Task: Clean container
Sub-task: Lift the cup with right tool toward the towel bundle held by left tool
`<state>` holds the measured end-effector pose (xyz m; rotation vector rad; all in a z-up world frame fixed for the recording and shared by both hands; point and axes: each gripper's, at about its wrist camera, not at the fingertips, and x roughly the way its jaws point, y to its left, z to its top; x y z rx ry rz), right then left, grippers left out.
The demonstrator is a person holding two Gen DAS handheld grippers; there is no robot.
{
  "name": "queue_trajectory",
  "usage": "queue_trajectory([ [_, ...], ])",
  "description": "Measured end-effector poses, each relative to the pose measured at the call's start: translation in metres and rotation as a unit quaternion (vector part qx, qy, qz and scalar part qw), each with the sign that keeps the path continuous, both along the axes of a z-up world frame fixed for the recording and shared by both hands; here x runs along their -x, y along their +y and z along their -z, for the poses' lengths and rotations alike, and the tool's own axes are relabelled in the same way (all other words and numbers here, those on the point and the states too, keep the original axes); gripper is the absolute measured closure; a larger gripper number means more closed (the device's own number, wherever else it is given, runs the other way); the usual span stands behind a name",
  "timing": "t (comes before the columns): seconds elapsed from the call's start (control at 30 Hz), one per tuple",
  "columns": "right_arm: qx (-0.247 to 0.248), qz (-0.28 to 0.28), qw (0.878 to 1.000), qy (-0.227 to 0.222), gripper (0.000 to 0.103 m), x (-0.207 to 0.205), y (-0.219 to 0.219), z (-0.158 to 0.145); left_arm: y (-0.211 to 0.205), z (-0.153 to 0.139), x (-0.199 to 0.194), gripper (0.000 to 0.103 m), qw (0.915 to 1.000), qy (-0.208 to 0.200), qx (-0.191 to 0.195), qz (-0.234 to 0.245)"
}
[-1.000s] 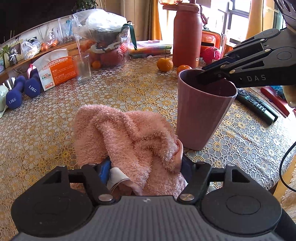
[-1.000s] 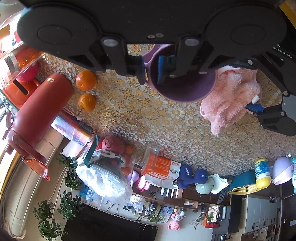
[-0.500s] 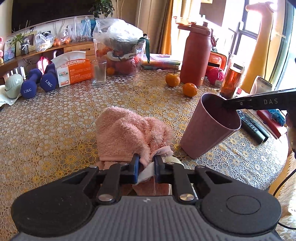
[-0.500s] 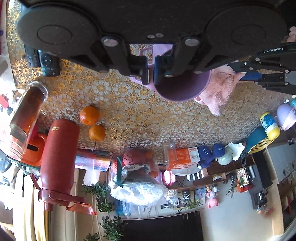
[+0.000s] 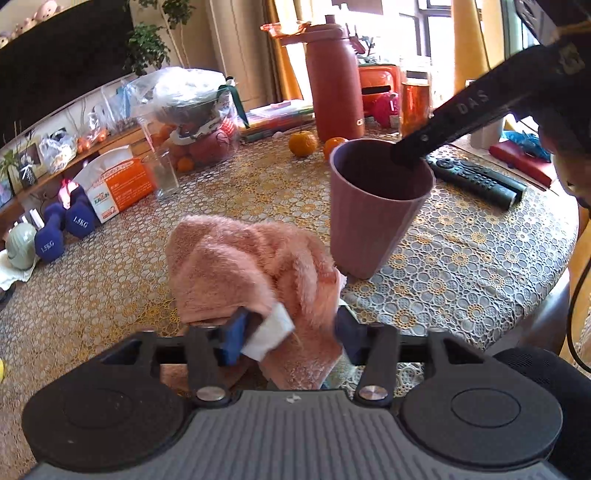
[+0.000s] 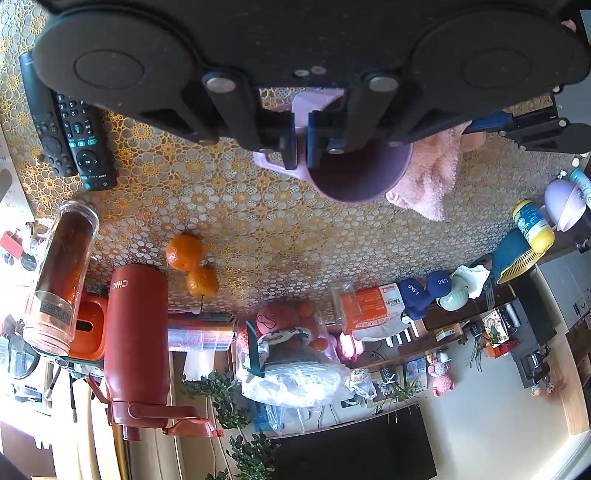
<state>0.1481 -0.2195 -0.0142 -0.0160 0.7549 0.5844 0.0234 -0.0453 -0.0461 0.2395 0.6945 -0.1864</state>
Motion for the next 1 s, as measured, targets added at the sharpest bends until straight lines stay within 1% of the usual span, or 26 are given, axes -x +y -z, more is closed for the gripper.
queue_trajectory([
  [0.03, 0.002, 0.000, 1.000, 0.000, 0.097, -0.001, 0.001, 0.000, -0.004, 0.001, 0.002, 0.023, 0.9999, -0.006, -0.003, 0.009],
  [0.1, 0.007, 0.000, 1.000, 0.001, 0.097, -0.004, 0.002, 0.000, -0.014, 0.005, 0.004, 0.023, 0.9994, -0.005, -0.020, 0.029],
  [0.2, 0.010, -0.001, 1.000, 0.003, 0.098, -0.008, 0.003, 0.000, -0.029, 0.019, 0.001, 0.023, 0.9960, -0.002, -0.075, 0.047],
  [0.27, 0.012, -0.003, 1.000, 0.002, 0.098, -0.010, 0.004, 0.000, -0.035, 0.030, -0.003, 0.023, 0.9932, 0.001, -0.106, 0.048],
  [0.33, 0.014, -0.004, 1.000, 0.001, 0.098, -0.010, 0.005, 0.000, -0.036, 0.036, -0.007, 0.023, 0.9911, -0.003, -0.124, 0.048],
  [0.47, 0.013, -0.006, 1.000, 0.000, 0.098, -0.013, 0.005, 0.001, -0.033, 0.037, -0.017, 0.024, 0.9922, -0.003, -0.118, 0.038],
  [0.5, 0.012, -0.005, 1.000, 0.000, 0.098, -0.014, 0.004, 0.001, -0.032, 0.037, -0.019, 0.035, 0.9925, -0.002, -0.117, 0.037],
  [0.53, 0.012, -0.005, 1.000, 0.001, 0.098, -0.016, 0.004, 0.002, -0.032, 0.037, -0.021, 0.040, 0.9928, 0.002, -0.114, 0.039],
  [0.57, 0.011, -0.004, 1.000, 0.002, 0.098, -0.017, 0.003, 0.002, -0.031, 0.036, -0.022, 0.041, 0.9932, 0.001, -0.110, 0.038],
  [0.63, 0.012, -0.002, 1.000, 0.003, 0.098, -0.019, 0.000, 0.003, -0.029, 0.033, -0.023, 0.051, 0.9946, -0.002, -0.098, 0.035],
  [0.67, 0.012, -0.001, 1.000, 0.003, 0.098, -0.020, -0.001, 0.003, -0.026, 0.031, -0.023, 0.053, 0.9958, -0.002, -0.086, 0.031],
  [0.73, 0.011, -0.001, 1.000, 0.003, 0.098, -0.021, -0.005, 0.005, -0.019, 0.024, -0.024, 0.060, 0.9985, 0.001, -0.053, 0.016],
  [0.8, 0.008, 0.003, 1.000, 0.005, 0.098, -0.022, -0.009, 0.006, -0.007, 0.017, -0.026, 0.064, 0.9999, 0.006, -0.011, -0.004],
  [0.87, 0.003, 0.009, 1.000, 0.009, 0.098, -0.023, -0.013, 0.008, 0.005, 0.006, -0.029, 0.066, 0.9986, 0.014, 0.044, -0.026],
  [0.9, 0.000, 0.010, 1.000, 0.010, 0.098, -0.023, -0.015, 0.009, 0.010, -0.001, -0.030, 0.066, 0.9971, 0.010, 0.069, -0.031],
  [1.0, -0.007, 0.010, 1.000, 0.012, 0.098, -0.023, -0.017, 0.010, 0.015, -0.024, -0.031, 0.066, 0.9928, -0.013, 0.115, -0.030],
])
